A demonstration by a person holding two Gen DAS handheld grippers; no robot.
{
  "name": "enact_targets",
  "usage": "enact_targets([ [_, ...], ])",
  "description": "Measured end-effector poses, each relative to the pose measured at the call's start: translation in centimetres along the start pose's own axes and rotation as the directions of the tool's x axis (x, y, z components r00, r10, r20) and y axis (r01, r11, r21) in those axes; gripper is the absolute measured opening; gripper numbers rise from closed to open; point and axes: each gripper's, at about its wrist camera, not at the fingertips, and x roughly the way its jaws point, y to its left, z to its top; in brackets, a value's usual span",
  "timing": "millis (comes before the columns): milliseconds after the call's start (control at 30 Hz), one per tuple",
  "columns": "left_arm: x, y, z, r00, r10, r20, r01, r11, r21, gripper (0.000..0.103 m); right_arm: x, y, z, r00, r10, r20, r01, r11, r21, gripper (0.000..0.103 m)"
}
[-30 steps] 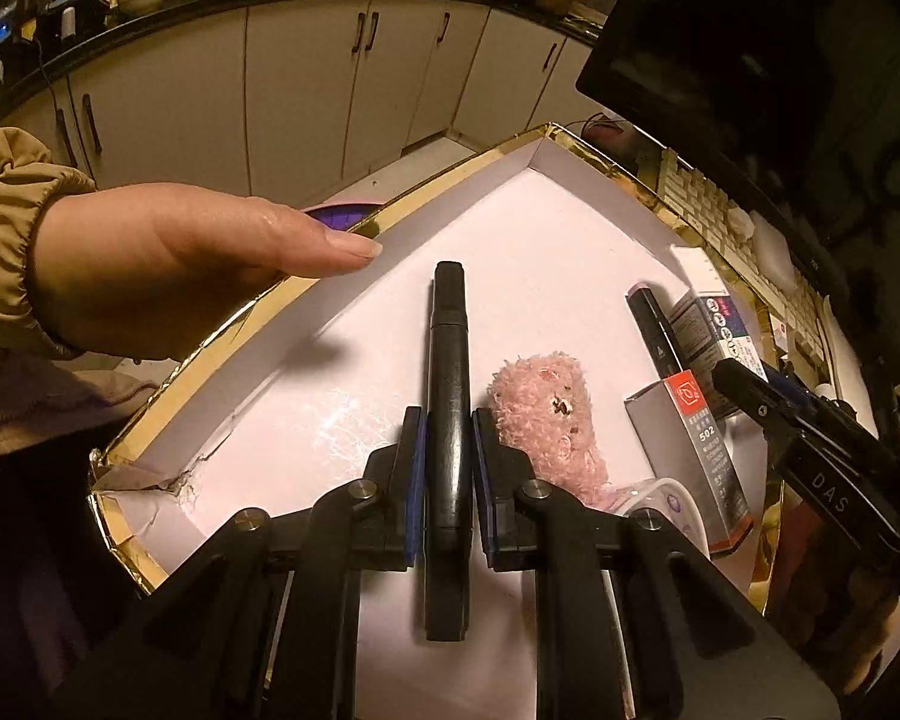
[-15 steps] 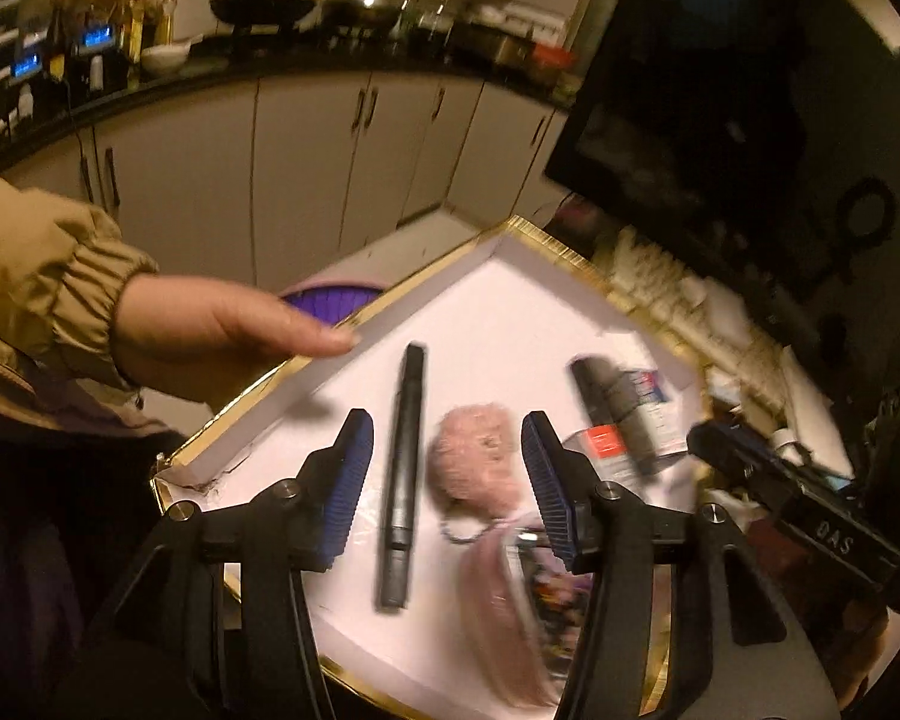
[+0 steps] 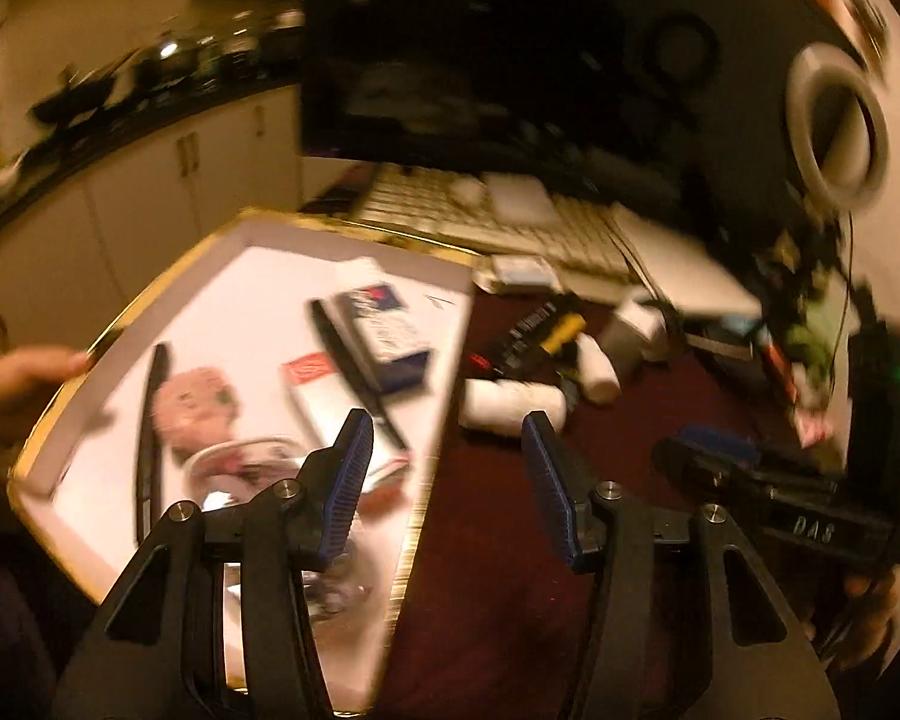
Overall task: Organize objects
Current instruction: 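Open both tools to release the items and withdraw to the desk, then grasp the white pill bottle with the left tool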
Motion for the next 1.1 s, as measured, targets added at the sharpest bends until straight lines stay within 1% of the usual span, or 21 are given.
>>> enact_targets([
  [67,0.9,-1.2,-0.1,0.999,-0.024,-0.028,0.025,0.999,0.031,0.052,-0.2,-1.4,-0.3,1.000,-0.023,0.005,0.023,0.999,0.024,0.059],
  [133,2.2,-1.8,0.2,0.996,-0.050,-0.072,0.052,0.998,0.022,0.052,-0.1,-2.3,-0.5,1.000,-0.027,0.010,0.026,0.998,0.048,0.059],
  [200,3.4,-2.4,0.6,0.992,-0.079,-0.096,0.081,0.997,0.017,0.052,0.1,-2.9,-0.6,1.000,-0.026,0.013,0.025,0.997,0.069,0.059],
  [267,4.6,-2.9,1.2,0.990,-0.078,-0.116,0.083,0.996,0.039,0.052,0.3,-3.3,-0.7,1.000,-0.022,0.012,0.021,0.997,0.072,0.059],
  [367,6.2,-3.9,2.3,0.988,-0.063,-0.142,0.076,0.994,0.084,0.052,0.4,-3.7,-1.0,0.999,-0.032,0.010,0.031,0.997,0.068,0.059],
  [467,8.0,-4.2,3.3,0.982,-0.058,-0.178,0.073,0.994,0.078,0.052,0.6,-4.1,-1.2,0.999,-0.037,0.008,0.037,0.997,0.072,0.059],
  [533,9.3,-4.5,3.9,0.980,-0.052,-0.193,0.069,0.994,0.082,0.052,0.6,-4.2,-1.3,1.000,-0.024,0.005,0.023,0.997,0.074,0.059],
  [600,10.4,-4.7,4.2,0.978,-0.028,-0.209,0.052,0.993,0.109,0.052,0.7,-4.3,-1.3,1.000,-0.005,0.001,0.005,0.997,0.074,0.059],
  [633,11.1,-4.9,4.2,0.975,-0.010,-0.224,0.041,0.990,0.133,0.052,0.7,-4.4,-1.3,1.000,0.007,0.000,-0.007,0.997,0.078,0.059],
  [700,12.1,-5.1,4.0,0.960,0.024,-0.278,0.023,0.986,0.164,0.052,0.8,-4.5,-1.3,1.000,0.018,-0.001,-0.018,0.996,0.085,0.059],
  [733,12.2,-5.3,3.7,0.955,0.030,-0.296,0.025,0.983,0.181,0.052,0.8,-4.5,-1.3,1.000,0.019,-0.002,-0.019,0.996,0.086,0.059],
  [800,11.7,-5.5,3.2,0.952,0.000,-0.307,0.062,0.979,0.194,0.052,0.9,-4.5,-1.4,1.000,0.029,-0.006,-0.029,0.996,0.086,0.059],
  [867,11.3,-5.8,2.3,0.939,-0.001,-0.344,0.077,0.975,0.208,0.052,0.9,-4.5,-1.4,0.999,0.036,-0.008,-0.035,0.995,0.088,0.059],
  [900,11.0,-5.8,1.8,0.929,-0.001,-0.370,0.084,0.975,0.207,0.052,0.9,-4.5,-1.4,0.999,0.042,-0.008,-0.041,0.995,0.091,0.059],
  [933,10.6,-5.8,1.5,0.924,-0.014,-0.383,0.096,0.976,0.196,0.052,0.9,-4.6,-1.4,0.999,0.045,-0.009,-0.044,0.995,0.093,0.059],
  [1000,10.1,-5.9,1.3,0.925,-0.027,-0.378,0.104,0.977,0.184,0.052,0.9,-4.6,-1.4,0.999,0.047,-0.007,-0.046,0.994,0.095,0.059],
  [1100,10.2,-5.9,1.4,0.936,-0.003,-0.352,0.073,0.980,0.184,0.052,1.0,-4.5,-1.3,0.999,0.049,-0.011,-0.048,0.994,0.093,0.059],
])
